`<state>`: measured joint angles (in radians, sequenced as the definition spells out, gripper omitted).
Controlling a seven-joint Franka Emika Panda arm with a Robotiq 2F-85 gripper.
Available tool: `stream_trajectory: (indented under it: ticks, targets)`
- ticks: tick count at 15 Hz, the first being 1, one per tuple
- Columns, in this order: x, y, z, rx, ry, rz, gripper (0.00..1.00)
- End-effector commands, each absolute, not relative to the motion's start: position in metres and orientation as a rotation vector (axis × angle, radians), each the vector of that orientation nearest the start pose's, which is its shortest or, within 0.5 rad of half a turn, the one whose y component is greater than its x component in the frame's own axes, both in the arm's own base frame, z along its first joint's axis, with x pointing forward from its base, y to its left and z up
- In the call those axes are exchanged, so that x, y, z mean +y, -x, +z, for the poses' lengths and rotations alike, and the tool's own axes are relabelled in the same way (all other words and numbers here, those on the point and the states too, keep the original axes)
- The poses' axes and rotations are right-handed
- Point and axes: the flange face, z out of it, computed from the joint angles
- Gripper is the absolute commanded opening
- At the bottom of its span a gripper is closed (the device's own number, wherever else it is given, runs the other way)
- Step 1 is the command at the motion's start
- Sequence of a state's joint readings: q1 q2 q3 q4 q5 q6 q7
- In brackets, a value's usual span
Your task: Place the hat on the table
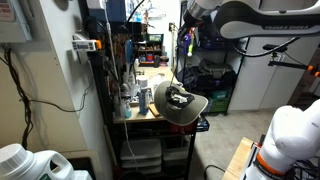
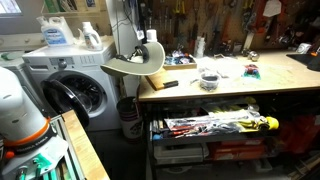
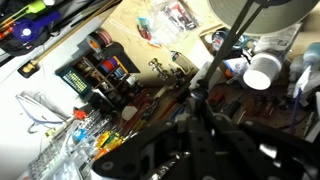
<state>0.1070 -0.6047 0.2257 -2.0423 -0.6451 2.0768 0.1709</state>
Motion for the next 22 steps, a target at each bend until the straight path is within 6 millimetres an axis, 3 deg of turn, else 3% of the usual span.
stream_trajectory:
  ticks: [1, 3, 7, 12, 16, 22]
  targets:
    - [0.129, -0.374, 0.746, 0.342, -2.317, 0.988, 0.04]
    - [0.119, -0.376, 0.744, 0.329, -2.305, 1.003, 0.04]
    - [0.118, -0.376, 0.742, 0.327, -2.305, 1.0, 0.01]
    - [0.075, -0.388, 0.751, 0.095, -2.293, 1.063, 0.01]
    - [0.044, -0.403, 0.751, -0.045, -2.287, 1.167, 0.01]
    - [0.03, -0.434, 0.735, -0.189, -2.319, 1.336, 0.01]
